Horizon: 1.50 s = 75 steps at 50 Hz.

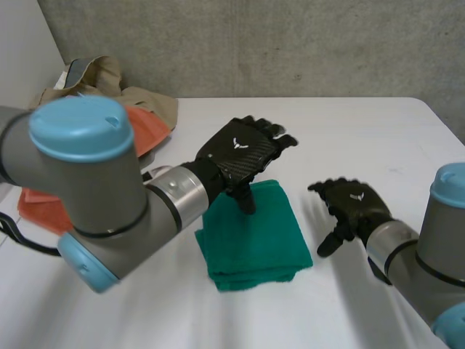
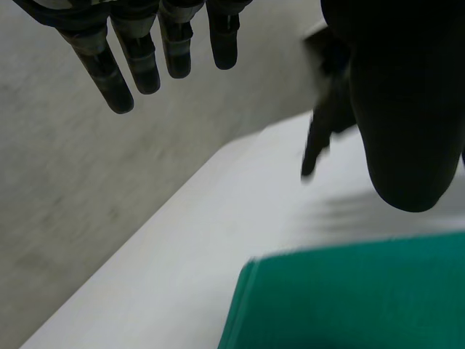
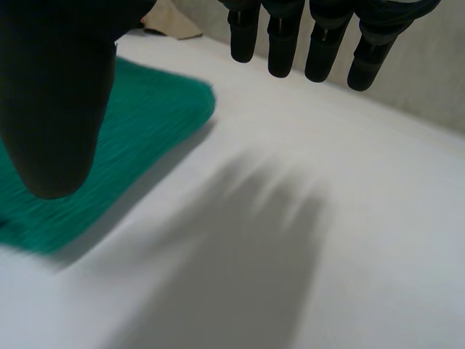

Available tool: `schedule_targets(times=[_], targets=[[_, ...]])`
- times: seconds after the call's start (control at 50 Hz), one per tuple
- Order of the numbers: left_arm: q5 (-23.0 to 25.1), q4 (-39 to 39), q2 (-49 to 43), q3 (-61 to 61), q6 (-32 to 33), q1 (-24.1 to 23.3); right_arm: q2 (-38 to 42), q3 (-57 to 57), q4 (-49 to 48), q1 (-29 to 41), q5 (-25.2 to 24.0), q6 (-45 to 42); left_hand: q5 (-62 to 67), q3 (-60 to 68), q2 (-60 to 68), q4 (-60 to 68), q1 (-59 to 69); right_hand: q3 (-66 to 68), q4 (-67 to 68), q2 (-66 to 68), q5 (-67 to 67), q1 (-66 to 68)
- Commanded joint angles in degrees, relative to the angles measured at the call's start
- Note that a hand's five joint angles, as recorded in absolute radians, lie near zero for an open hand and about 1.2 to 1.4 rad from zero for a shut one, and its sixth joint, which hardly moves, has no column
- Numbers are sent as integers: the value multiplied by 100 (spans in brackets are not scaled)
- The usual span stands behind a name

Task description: Fold the laundry.

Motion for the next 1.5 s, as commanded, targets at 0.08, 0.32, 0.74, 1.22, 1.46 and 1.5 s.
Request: schedule_targets(times=[0.08, 0.32, 0.74, 1.22, 1.46, 1.5], targets=[[1297, -79, 36, 84, -870, 326, 479, 293, -189, 0, -1030, 1071, 65, 145, 174, 171, 234, -8, -30, -68, 80, -93], [1279, -70, 45, 5, -861, 309, 866, 100, -462, 246, -1066, 1310, 49, 129, 157, 154, 217, 243, 221, 183, 331, 158], [1279, -43, 45, -22, -861, 291, 1165, -392, -1139, 378, -953, 1319, 49, 129, 157, 154, 217, 6614, 6591, 6553, 6701, 6529], [1095, -26, 476, 119, -897, 256, 3721, -5224, -621, -1941, 621, 1547, 15, 95, 124, 121, 184, 6614, 6591, 6553, 6701, 6529], [998, -26, 476, 154, -897, 63, 5647, -8671, 1111, -2970, 218, 1187, -2, 78, 107, 104, 167, 6614, 6591, 6553, 6701, 6529], [998, -35, 467, 128, -897, 45, 5673, -8706, 1120, -3058, 42, 1178, -2, 78, 107, 104, 167, 6614, 6591, 6553, 6701, 6529]])
